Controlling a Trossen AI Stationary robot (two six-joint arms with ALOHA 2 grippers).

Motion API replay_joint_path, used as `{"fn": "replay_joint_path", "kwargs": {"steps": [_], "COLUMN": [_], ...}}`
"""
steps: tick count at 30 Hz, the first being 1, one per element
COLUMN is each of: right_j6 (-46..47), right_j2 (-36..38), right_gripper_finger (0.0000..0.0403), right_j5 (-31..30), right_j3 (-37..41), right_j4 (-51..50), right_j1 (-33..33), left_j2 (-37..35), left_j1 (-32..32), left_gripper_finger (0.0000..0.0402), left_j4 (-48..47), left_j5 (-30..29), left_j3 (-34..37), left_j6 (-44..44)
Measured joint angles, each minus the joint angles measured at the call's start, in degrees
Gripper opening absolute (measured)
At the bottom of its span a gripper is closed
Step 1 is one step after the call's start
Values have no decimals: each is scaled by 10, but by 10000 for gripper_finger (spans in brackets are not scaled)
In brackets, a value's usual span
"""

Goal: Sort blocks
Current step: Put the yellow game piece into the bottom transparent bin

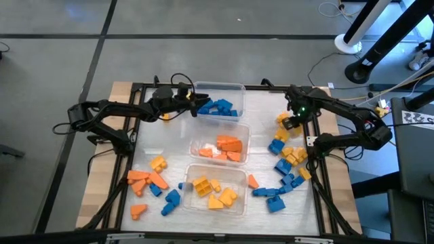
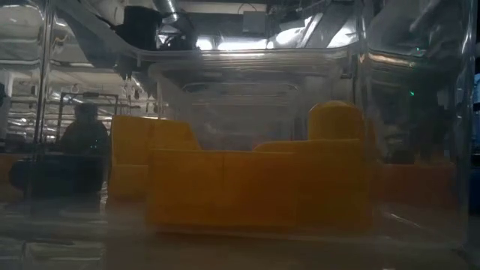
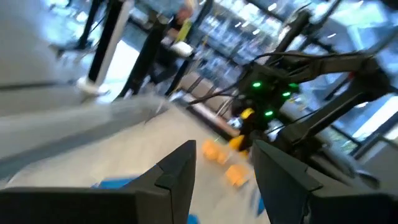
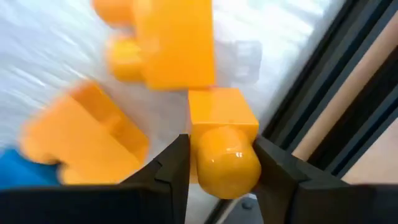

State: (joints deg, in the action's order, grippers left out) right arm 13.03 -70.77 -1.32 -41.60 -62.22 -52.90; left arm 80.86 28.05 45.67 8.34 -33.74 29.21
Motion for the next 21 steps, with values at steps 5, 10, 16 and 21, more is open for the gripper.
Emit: {"fn": "replay_joint_path", "kwargs": {"steps": [5, 10, 16, 21], "right_j6": [-37, -67, -72, -65], "right_j2": [7, 16, 18, 18], "right_gripper_finger": [138, 138, 138, 138], "right_j5": [34, 101, 145, 193], "right_j3": [-70, -132, -192, -210], "right_j4": [5, 52, 96, 179], "right_j1": [0, 12, 73, 173], "left_j2": [0, -1, -1, -11], "left_j1": [0, 0, 0, 4], "left_gripper_finger": [148, 148, 148, 148], "left_j4": [71, 140, 152, 150], "left_j5": [40, 110, 166, 213], "left_j3": [0, 0, 0, 0], "left_j6": [-11, -12, -7, -9]}}
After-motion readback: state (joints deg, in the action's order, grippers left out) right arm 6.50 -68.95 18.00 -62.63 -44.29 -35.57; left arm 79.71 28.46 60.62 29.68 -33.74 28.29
